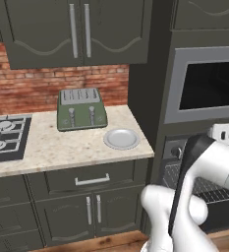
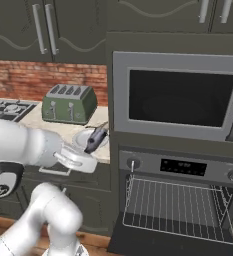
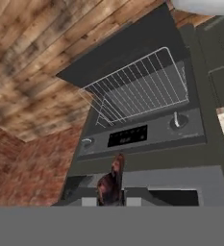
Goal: Take the fish from the oven and place it on the plate on the counter.
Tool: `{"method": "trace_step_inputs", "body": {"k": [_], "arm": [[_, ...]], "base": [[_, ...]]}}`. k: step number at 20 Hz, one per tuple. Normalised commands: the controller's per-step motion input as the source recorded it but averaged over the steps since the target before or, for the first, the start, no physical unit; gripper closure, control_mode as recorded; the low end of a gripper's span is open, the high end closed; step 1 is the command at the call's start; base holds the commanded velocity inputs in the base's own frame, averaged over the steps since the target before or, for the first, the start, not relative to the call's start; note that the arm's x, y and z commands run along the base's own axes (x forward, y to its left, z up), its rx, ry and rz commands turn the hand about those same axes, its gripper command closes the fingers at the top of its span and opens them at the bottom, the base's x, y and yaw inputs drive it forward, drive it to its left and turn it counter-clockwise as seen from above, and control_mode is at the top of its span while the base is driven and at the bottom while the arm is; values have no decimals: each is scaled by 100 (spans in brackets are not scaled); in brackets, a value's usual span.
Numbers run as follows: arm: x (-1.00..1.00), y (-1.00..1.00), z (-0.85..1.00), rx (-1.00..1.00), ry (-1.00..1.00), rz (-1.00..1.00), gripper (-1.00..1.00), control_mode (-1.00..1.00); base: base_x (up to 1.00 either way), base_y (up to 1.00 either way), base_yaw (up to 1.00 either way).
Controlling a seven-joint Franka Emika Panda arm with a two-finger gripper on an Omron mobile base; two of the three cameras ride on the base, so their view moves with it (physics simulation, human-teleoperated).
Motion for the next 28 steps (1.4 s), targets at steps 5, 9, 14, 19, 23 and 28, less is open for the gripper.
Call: {"method": "trace_step_inputs", "body": {"k": [5, 9, 14, 19, 23, 28], "arm": [[4, 89, 27, 0, 14, 13, 100, -100], [0, 98, 0, 0, 0, 12, 100, -100], [4, 75, 0, 0, 0, 9, 100, -100], [39, 54, -10, 0, 0, 11, 100, -100], [73, 49, 0, 0, 11, 11, 100, -100], [84, 37, -18, 0, 16, 6, 100, -100]], "base": [[0, 0, 0], [0, 0, 0], [0, 0, 0], [0, 0, 0], [0, 0, 0], [0, 0, 0]]}}
